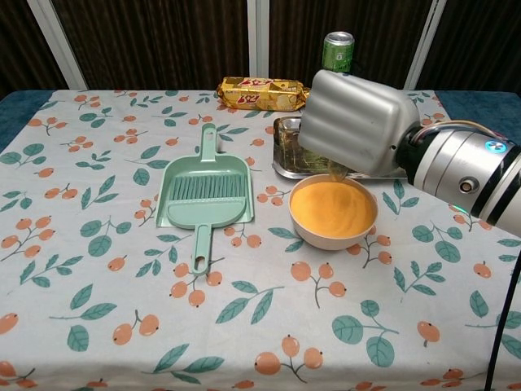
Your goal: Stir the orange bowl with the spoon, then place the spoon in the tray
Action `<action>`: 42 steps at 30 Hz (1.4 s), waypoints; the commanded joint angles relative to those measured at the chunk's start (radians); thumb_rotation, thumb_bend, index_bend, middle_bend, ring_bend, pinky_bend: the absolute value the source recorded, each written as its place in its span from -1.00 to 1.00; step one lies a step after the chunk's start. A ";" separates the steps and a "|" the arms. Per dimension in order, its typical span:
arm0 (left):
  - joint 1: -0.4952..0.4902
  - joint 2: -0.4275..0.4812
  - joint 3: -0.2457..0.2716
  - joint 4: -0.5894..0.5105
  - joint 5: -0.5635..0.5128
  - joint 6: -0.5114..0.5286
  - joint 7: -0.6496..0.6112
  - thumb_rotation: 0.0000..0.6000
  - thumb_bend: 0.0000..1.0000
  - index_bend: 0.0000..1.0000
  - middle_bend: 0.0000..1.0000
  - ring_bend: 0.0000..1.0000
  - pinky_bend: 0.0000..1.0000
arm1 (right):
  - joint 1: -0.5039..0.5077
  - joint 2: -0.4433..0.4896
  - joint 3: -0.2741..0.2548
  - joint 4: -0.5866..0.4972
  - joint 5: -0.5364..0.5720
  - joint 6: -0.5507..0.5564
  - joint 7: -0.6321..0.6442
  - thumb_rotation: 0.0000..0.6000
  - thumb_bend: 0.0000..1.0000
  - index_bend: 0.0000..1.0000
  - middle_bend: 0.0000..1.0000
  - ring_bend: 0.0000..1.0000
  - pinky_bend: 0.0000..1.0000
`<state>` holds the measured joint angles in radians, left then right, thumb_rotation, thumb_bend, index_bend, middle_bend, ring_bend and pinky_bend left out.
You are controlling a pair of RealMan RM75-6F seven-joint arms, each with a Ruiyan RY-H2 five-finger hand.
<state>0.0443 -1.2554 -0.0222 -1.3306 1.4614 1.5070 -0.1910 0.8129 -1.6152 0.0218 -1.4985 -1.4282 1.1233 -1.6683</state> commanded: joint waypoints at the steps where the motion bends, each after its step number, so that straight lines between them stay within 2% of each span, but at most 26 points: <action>1: 0.000 0.002 0.002 -0.003 0.001 -0.001 0.002 1.00 -0.73 -0.65 -0.64 -0.77 -0.73 | -0.001 0.010 0.000 -0.004 -0.016 0.004 0.007 1.00 -0.12 0.63 0.97 1.00 0.96; 6: 0.003 0.004 0.003 -0.005 -0.001 0.002 0.004 1.00 -0.73 -0.65 -0.64 -0.77 -0.73 | -0.012 0.000 0.007 0.000 0.016 -0.004 -0.006 1.00 -0.12 0.75 0.98 1.00 0.96; 14: 0.000 0.008 0.005 -0.014 -0.001 -0.004 0.015 1.00 -0.73 -0.65 -0.64 -0.77 -0.73 | -0.013 -0.005 0.016 0.034 -0.014 -0.003 0.104 1.00 -0.12 0.77 0.98 1.00 0.96; 19: -0.004 0.012 0.004 -0.026 0.000 -0.007 0.027 1.00 -0.73 -0.65 -0.64 -0.77 -0.73 | -0.017 -0.012 -0.003 0.074 -0.035 -0.016 0.126 1.00 -0.12 0.98 0.99 1.00 0.96; 24: -0.008 0.016 0.004 -0.039 0.001 -0.010 0.042 1.00 -0.73 -0.65 -0.64 -0.77 -0.73 | -0.027 -0.034 0.007 0.096 -0.022 -0.016 0.139 1.00 -0.12 1.00 1.00 1.00 0.97; 28: -0.008 0.022 0.003 -0.050 -0.003 -0.011 0.053 1.00 -0.73 -0.65 -0.64 -0.77 -0.73 | -0.019 -0.039 0.010 0.113 -0.078 -0.001 0.261 1.00 -0.12 1.00 1.00 1.00 0.98; 31: -0.011 0.024 0.005 -0.057 -0.002 -0.015 0.061 1.00 -0.73 -0.65 -0.64 -0.77 -0.73 | -0.008 -0.039 0.000 0.162 -0.130 0.005 0.265 1.00 -0.12 1.00 1.00 1.00 0.99; 38: -0.015 0.026 0.005 -0.064 -0.002 -0.018 0.069 1.00 -0.73 -0.65 -0.64 -0.77 -0.73 | -0.029 -0.066 0.064 0.191 -0.037 -0.012 0.353 1.00 -0.12 1.00 1.00 1.00 0.99; 42: -0.017 0.027 0.006 -0.065 -0.001 -0.019 0.071 1.00 -0.73 -0.65 -0.64 -0.77 -0.73 | -0.042 -0.080 0.154 0.156 0.116 -0.043 0.437 1.00 -0.12 1.00 1.00 1.00 0.99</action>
<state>0.0278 -1.2287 -0.0166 -1.3953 1.4599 1.4874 -0.1204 0.7832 -1.6799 0.1046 -1.3210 -1.4267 1.1046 -1.2999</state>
